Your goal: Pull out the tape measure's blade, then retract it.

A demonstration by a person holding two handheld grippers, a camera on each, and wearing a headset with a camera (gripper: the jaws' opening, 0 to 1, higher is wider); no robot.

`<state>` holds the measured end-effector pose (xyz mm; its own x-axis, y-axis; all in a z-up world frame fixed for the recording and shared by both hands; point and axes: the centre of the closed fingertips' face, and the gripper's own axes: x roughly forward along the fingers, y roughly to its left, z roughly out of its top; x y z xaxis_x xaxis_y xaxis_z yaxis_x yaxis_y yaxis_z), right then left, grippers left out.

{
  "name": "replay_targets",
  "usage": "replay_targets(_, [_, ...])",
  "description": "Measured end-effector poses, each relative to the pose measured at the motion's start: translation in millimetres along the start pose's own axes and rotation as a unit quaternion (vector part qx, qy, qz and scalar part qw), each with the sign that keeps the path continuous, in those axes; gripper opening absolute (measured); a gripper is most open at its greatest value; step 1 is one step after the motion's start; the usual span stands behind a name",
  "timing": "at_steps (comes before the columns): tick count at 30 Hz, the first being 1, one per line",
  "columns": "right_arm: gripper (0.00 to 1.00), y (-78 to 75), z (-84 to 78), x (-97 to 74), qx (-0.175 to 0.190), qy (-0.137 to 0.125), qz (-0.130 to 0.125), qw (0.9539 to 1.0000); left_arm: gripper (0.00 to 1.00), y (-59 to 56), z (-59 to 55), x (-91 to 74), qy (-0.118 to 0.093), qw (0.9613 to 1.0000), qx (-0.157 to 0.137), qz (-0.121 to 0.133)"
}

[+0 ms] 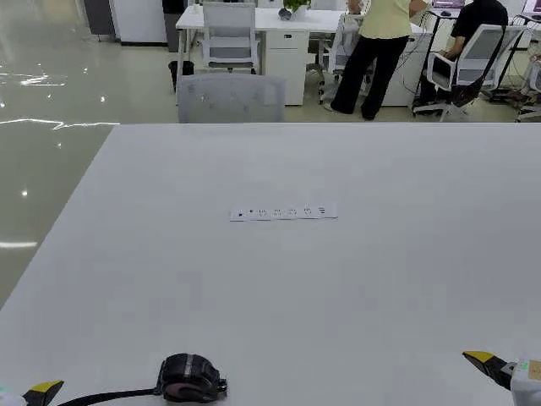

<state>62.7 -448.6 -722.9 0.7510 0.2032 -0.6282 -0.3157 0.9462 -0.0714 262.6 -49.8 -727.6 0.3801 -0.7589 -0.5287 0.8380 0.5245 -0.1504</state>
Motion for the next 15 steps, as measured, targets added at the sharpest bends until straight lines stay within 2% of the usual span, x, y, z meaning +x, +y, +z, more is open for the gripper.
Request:
replay_targets(6, [0.99,0.5,7.6,4.5,-0.011,-0.003,0.007,0.9999,1.00,-4.0,5.6,-2.4,-0.012,0.9999,-0.003,-0.003])
replay_targets(15, [0.99,2.7,13.8,5.3,-0.010,-0.010,0.012,0.9998,1.00,-8.2,6.8,0.7,-0.007,0.9999,0.002,-0.012])
